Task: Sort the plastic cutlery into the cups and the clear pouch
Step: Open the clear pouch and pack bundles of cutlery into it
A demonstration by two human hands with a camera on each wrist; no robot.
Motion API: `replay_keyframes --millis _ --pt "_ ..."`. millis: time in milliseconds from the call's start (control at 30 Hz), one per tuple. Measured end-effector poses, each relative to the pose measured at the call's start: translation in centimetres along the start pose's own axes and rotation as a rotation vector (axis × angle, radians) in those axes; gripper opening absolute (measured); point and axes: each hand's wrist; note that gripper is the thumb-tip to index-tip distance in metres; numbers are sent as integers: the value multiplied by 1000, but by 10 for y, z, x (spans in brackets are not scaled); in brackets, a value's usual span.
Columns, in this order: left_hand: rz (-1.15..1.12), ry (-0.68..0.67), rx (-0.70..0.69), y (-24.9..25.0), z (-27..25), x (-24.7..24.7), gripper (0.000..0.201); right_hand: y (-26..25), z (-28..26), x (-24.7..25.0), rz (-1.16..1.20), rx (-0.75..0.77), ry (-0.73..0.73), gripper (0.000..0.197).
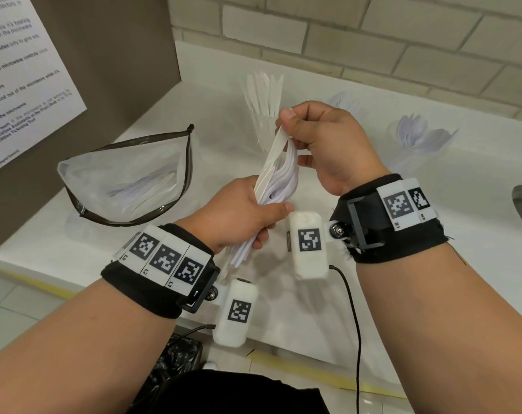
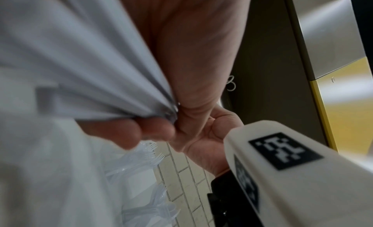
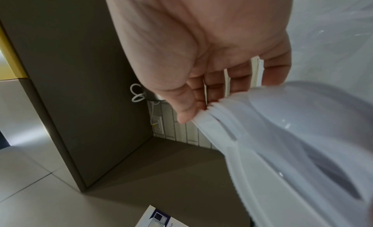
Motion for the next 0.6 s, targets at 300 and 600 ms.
replay_keyframes --millis 300,600 --pt "124 -52 16 -4 -2 -4 10 -15 4 -1 114 179 143 20" --pt "259 116 62 1 4 0 26 -48 -5 26 416 432 272 30"
Point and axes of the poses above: each hand's wrist, its own z-axis towards the middle knuckle, its own x-axis out of the back of the hand, y = z × x, and after that the axes turned 14 degrees about -y, right-handed
